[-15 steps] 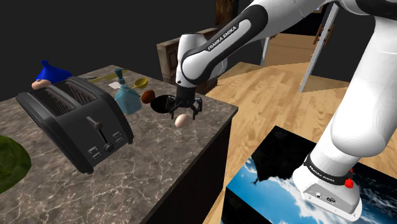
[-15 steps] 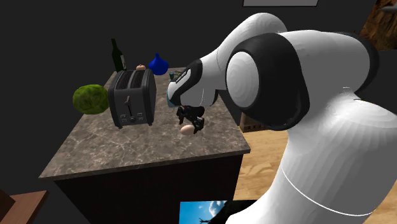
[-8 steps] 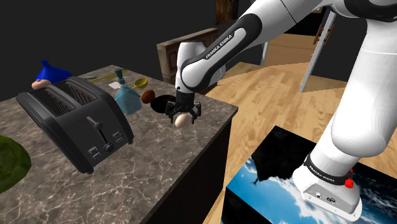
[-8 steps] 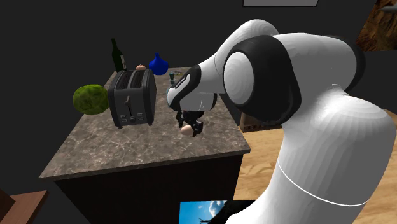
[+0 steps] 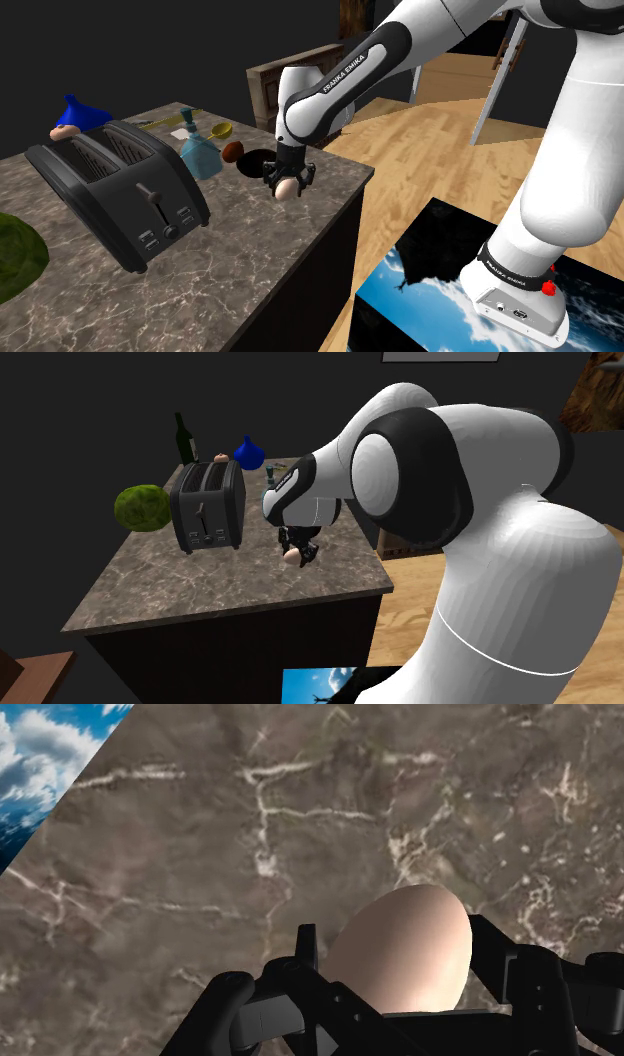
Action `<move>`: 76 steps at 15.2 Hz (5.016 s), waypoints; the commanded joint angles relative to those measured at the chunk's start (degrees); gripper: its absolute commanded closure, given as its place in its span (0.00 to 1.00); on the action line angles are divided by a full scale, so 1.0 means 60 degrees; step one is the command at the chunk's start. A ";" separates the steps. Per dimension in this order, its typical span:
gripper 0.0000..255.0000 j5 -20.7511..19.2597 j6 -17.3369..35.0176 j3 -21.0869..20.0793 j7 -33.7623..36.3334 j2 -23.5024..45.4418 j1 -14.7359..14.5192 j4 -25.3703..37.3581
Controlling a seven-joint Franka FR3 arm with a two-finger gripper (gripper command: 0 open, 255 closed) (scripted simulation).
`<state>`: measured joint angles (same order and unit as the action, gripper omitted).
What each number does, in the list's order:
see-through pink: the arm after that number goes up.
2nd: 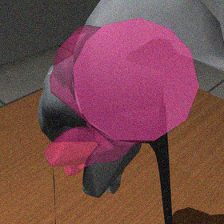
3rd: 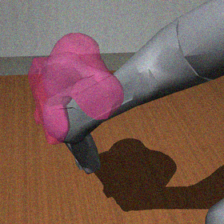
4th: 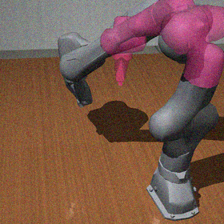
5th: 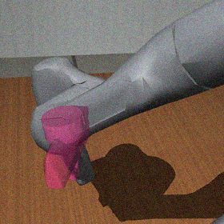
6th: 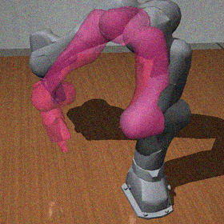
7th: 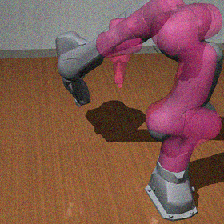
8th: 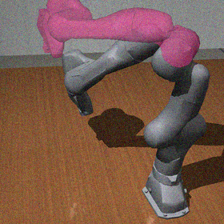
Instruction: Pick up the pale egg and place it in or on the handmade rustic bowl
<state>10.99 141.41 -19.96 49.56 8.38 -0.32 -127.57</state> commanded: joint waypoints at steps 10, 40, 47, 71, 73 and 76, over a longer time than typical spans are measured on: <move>1.00 0.0053 -0.0367 -0.0009 0.0009 -0.0265 0.0025 0.0112; 1.00 -0.0931 -0.3937 0.0408 0.0211 0.1638 0.0251 0.5459; 1.00 -0.1299 -0.4204 0.0587 0.0147 0.3146 0.0138 0.7176; 0.00 -0.1309 -0.3447 0.0618 0.0028 0.3347 0.0169 0.6603; 0.00 -0.1255 -0.3955 0.0603 0.0000 0.3087 0.0250 0.6848; 0.00 -0.1236 -0.4161 0.0598 -0.0010 0.2994 0.0279 0.6961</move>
<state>3.58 116.86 -16.36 49.44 26.37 1.37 -86.12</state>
